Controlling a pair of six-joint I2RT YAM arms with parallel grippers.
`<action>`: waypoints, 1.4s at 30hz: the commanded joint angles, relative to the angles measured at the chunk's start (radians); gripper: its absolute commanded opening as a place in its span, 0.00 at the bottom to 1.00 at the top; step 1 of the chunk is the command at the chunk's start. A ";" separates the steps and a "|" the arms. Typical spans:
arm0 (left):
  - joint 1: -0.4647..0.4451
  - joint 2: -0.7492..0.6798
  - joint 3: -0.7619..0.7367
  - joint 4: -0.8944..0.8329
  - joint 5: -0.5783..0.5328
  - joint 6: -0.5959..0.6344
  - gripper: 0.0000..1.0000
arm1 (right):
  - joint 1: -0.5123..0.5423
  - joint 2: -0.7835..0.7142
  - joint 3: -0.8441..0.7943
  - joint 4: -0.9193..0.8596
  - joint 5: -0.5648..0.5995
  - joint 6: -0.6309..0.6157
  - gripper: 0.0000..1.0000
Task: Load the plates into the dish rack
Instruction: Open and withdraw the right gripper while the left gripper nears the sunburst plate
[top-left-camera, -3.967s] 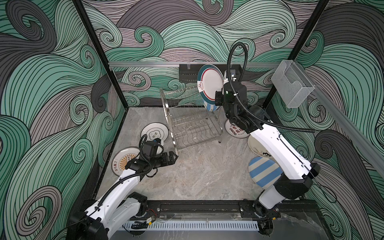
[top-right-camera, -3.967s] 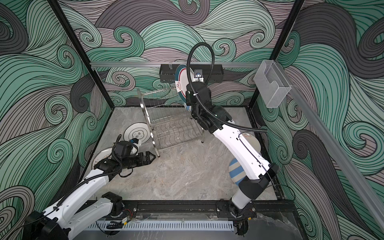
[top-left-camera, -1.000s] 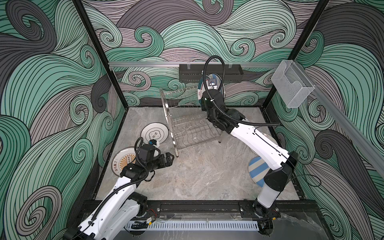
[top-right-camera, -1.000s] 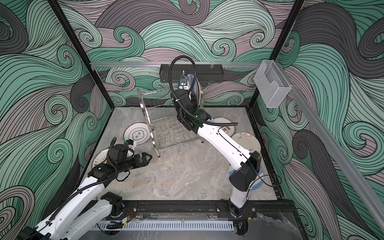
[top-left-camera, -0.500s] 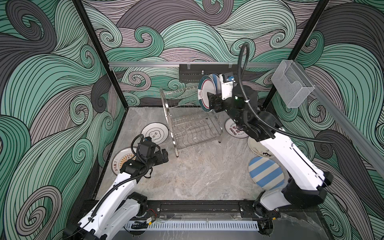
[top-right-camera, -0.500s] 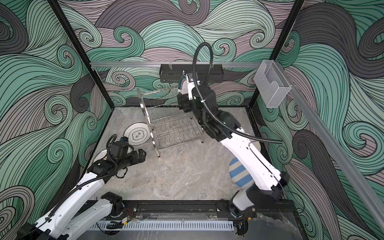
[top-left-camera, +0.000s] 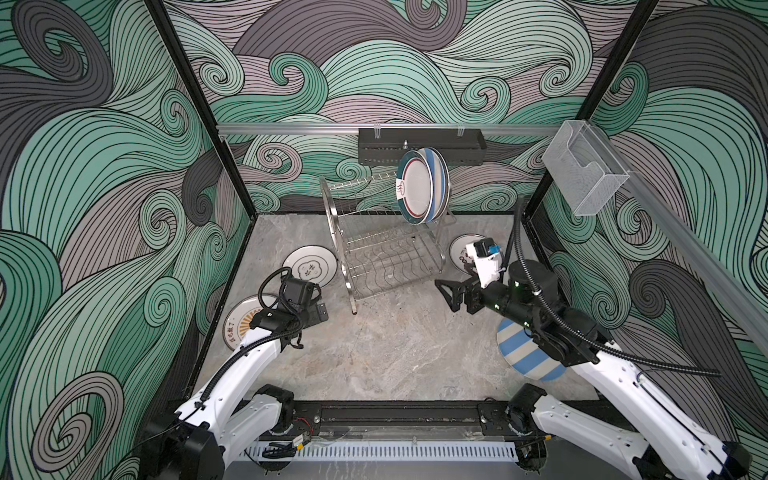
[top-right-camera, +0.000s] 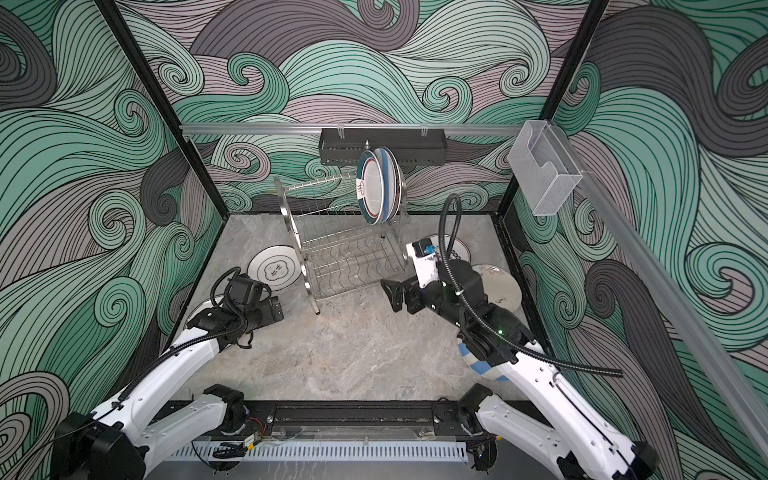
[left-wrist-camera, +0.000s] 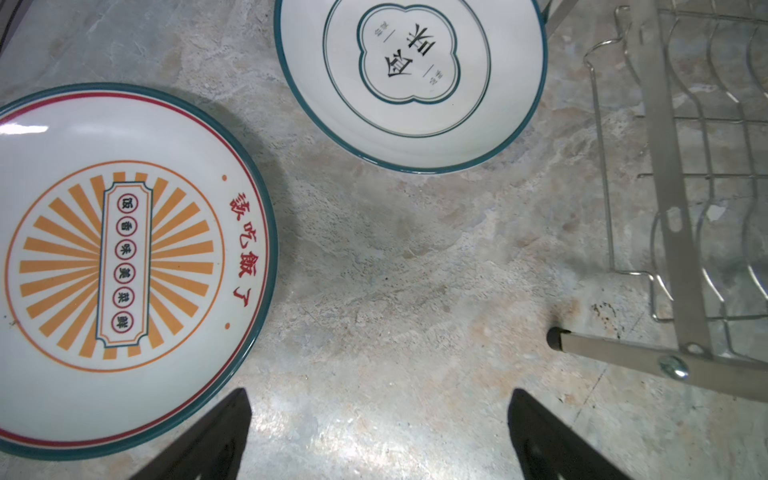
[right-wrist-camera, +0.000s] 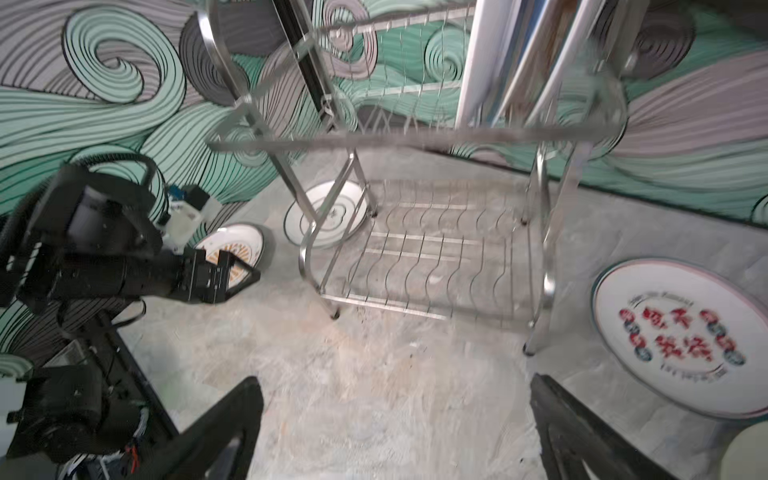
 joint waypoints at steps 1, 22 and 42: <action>0.043 -0.024 -0.023 0.008 -0.024 -0.024 0.98 | -0.001 -0.097 -0.137 0.102 -0.112 0.111 1.00; 0.314 0.197 0.011 0.167 0.253 0.037 0.99 | 0.001 -0.297 -0.449 0.237 -0.245 0.214 1.00; 0.326 0.203 0.011 0.116 0.240 0.056 0.99 | -0.021 -0.128 -0.401 0.285 -0.256 0.123 1.00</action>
